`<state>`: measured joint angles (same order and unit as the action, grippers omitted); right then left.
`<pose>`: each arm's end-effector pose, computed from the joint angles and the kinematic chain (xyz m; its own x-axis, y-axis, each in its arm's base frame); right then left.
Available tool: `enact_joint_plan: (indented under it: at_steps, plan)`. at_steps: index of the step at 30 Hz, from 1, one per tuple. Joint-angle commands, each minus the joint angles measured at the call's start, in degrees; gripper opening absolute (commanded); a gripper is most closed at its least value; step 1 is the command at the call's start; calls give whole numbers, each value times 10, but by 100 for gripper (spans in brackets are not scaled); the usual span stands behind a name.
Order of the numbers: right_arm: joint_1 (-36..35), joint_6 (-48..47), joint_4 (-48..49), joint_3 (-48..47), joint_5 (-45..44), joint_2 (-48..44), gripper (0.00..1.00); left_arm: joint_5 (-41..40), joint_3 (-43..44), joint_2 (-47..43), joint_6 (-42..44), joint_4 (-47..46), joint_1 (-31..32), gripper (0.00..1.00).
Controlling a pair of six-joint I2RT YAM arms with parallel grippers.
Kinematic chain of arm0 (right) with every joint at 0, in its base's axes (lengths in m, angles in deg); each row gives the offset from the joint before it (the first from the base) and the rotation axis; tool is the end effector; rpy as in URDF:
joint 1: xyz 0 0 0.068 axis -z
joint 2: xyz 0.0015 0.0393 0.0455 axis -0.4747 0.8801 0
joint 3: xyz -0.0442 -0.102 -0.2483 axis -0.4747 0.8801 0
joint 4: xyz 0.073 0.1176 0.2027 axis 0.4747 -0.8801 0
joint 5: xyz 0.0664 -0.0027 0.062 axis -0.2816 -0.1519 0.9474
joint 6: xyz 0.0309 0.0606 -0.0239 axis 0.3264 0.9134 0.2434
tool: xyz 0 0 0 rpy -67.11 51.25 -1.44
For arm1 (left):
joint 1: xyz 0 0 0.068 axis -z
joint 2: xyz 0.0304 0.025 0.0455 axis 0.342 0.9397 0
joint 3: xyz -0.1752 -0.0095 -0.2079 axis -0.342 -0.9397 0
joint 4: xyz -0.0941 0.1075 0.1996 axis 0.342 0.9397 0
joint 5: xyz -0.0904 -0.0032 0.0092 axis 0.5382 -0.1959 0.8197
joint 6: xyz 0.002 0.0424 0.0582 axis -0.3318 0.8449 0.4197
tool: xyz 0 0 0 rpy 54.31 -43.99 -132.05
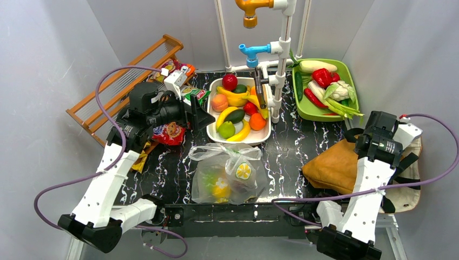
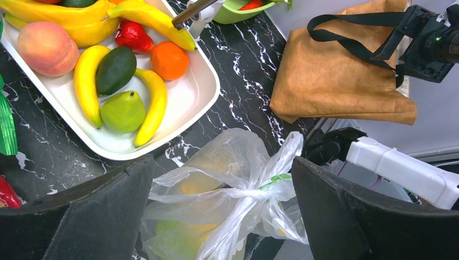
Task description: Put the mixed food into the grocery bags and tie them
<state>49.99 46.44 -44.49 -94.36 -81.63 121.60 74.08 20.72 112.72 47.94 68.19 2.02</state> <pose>0.1018 -0.0826 0.3482 -0.4422 0.4831 -0.7557 0.8792 0.4002 -0.2586 0.1878 -0.1093 0.4282 -0.4674 -0.0895 -0.8795 0.6746 0.6068 -0.4202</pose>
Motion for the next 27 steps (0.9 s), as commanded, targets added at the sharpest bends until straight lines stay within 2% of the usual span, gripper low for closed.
enact_joint_plan:
  at_steps: [1, 9, 18, 20, 22, 27]
  plan:
    - [22, 3, 36, 19, -22, -20, 98, 18, 19, -9, 9, 15, 8, 98]
    - [61, 24, 50, 22, -7, -26, 98, 1, 36, -16, 50, 47, 36, 98]
    - [83, 51, 61, 67, 19, -34, 98, -11, 15, -38, 65, 57, 53, 98]
    - [84, 56, 61, 73, 24, -35, 96, -13, 11, -42, 66, 57, 53, 98]
    - [84, 55, 62, 75, 29, -37, 84, -16, 7, -47, 69, 57, 53, 98]
    - [83, 47, 61, 66, 40, -39, 22, -20, -3, -55, 73, 58, 53, 98]
